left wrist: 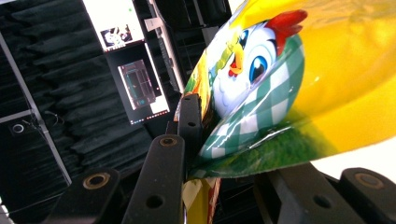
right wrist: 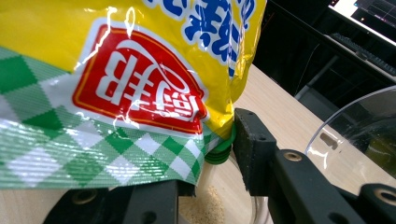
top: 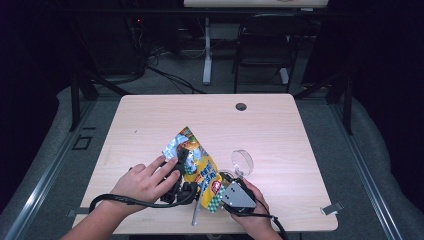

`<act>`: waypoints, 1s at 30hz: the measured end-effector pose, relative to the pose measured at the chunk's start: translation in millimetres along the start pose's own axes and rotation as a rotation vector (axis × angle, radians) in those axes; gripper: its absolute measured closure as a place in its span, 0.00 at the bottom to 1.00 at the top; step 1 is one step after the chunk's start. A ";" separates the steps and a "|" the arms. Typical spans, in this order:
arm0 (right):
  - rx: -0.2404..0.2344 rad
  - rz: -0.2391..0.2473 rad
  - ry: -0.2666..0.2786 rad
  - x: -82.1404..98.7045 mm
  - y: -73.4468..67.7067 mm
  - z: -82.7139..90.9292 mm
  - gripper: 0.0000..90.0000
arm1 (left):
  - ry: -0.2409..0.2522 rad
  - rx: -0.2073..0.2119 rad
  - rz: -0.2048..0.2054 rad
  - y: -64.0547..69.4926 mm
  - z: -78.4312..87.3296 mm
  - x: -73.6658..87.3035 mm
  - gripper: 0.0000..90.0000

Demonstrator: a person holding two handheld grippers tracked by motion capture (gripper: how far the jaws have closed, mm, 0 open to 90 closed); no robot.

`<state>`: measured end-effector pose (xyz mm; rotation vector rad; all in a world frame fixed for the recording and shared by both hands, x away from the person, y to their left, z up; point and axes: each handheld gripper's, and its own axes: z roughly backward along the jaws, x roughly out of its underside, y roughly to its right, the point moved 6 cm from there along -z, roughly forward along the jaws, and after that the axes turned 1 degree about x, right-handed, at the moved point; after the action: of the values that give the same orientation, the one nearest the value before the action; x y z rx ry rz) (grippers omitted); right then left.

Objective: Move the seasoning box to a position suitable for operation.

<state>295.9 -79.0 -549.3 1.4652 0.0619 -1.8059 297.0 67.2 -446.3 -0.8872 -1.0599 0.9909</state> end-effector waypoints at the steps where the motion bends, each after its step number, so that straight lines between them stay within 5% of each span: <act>1: 0.001 0.000 0.000 0.0 0.1 0.1 0.78 | -0.003 -0.001 -0.006 -0.5 0.4 0.1 0.87; 30: -0.002 -0.002 0.003 -0.3 -0.3 0.3 0.78 | -0.002 -0.001 -0.003 -3.6 1.1 -1.5 0.87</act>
<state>295.5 -78.7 -549.0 1.4666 0.0667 -1.8051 296.5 64.8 -443.1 -0.8853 -1.0634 0.9894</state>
